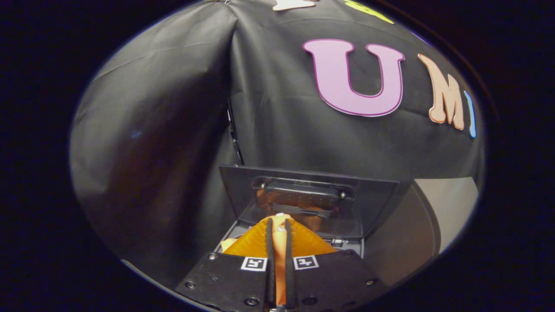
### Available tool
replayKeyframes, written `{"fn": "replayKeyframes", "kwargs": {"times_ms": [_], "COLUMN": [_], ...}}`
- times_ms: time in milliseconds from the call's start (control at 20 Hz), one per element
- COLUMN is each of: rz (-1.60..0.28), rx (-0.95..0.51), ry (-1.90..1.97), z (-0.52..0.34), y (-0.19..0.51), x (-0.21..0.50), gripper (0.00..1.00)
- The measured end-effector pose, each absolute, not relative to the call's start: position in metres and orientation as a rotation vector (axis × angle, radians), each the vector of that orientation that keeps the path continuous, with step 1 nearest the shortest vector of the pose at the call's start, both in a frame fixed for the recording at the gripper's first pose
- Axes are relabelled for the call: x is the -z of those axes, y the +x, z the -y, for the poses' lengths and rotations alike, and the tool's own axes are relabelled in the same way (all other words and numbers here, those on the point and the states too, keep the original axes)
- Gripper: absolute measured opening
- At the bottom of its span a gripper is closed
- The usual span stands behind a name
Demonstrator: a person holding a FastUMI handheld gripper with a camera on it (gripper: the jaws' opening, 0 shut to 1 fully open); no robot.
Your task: Put the clothes into the washing machine and then close the washing machine lid.
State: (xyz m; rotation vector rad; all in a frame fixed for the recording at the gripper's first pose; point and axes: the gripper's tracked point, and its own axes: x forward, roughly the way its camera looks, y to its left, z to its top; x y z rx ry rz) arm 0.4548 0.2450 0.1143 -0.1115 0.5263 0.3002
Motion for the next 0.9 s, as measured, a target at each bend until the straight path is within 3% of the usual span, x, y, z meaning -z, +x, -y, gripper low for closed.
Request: {"fn": "replayKeyframes", "kwargs": {"times_ms": [650,900], "rz": [-0.501,-0.396], "rx": [-0.199,-0.191], "ry": [-0.172,-0.196], "z": [-0.217,-0.223], "y": [0.476,0.487], "x": [-0.099,-0.133], "gripper": [0.15,0.78]}}
